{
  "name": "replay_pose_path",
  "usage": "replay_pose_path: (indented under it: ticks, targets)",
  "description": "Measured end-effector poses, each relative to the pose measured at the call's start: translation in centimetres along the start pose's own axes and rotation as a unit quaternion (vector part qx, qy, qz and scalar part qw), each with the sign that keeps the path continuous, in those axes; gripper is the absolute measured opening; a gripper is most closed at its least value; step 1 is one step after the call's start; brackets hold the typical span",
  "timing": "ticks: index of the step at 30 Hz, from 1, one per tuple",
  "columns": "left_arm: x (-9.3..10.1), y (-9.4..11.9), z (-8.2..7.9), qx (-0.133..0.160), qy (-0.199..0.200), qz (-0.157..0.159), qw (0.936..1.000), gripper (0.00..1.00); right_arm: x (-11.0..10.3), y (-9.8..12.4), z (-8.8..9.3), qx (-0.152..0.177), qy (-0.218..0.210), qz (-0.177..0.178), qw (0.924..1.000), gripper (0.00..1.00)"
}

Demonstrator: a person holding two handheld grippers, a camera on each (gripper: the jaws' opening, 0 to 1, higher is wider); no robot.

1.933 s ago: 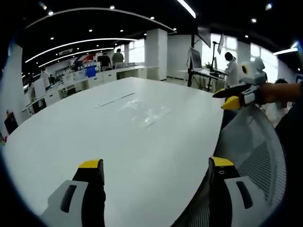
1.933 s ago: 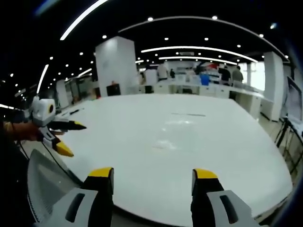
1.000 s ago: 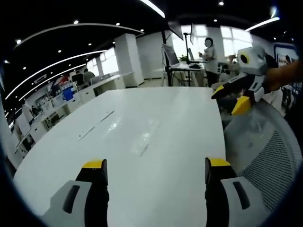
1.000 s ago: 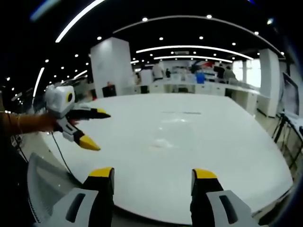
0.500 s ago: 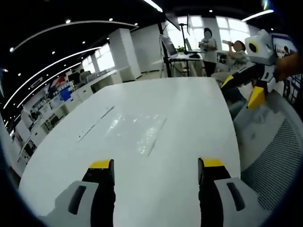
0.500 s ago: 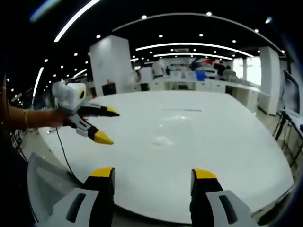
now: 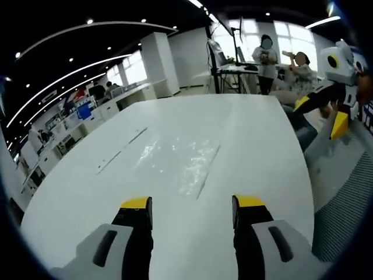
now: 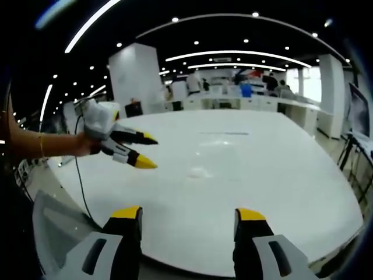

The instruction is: Open the resealable bag by pulling the two sides of the seal apart until the entire bag opening is separated and visibly accessible.

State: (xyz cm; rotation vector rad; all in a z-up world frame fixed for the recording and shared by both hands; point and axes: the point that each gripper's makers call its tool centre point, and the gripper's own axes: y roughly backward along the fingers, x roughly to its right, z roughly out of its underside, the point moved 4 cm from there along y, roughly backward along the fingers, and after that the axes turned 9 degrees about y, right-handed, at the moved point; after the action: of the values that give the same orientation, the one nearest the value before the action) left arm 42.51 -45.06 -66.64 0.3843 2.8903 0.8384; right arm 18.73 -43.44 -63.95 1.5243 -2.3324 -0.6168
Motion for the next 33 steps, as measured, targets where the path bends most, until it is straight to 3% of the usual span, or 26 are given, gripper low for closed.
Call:
replay_pose_path:
  ticks: [8,10,11,15,19,29,33]
  targets:
    - [-0.4,-1.9,0.1,-0.01,-0.016,0.001,0.9998,0.51,0.2,-0.1,0.1,-0.003,-0.006,0.001,1.0,0.6]
    - [-1.1,-2.2,0.1,-0.025,-0.08,-0.028,0.9961,0.46,0.1,-0.2,0.2,-0.006,-0.008,-0.001,0.9999,0.6]
    - [-1.1,-2.3,0.2,-0.03,-0.092,-0.032,0.9948,0.43,0.1,-0.3,0.3,-0.007,-0.006,-0.003,1.0,0.6]
    - [-0.9,-3.0,0.3,-0.029,-0.098,-0.027,0.9944,0.43,-0.1,-0.4,0.3,-0.01,-0.005,-0.007,0.9999,0.6]
    - [-1.0,-3.9,0.4,-0.022,-0.096,-0.027,0.9948,0.34,-0.1,-0.6,0.4,-0.01,-0.008,-0.008,0.9999,0.6]
    - [-1.2,-5.6,1.2,-0.036,-0.083,-0.018,0.9957,0.33,0.0,-1.0,0.5,-0.01,-0.016,-0.004,0.9998,0.59]
    - [-1.1,-6.6,1.6,-0.047,-0.123,-0.012,0.9912,0.32,0.2,-1.0,0.6,-0.013,-0.015,0.002,0.9998,0.58]
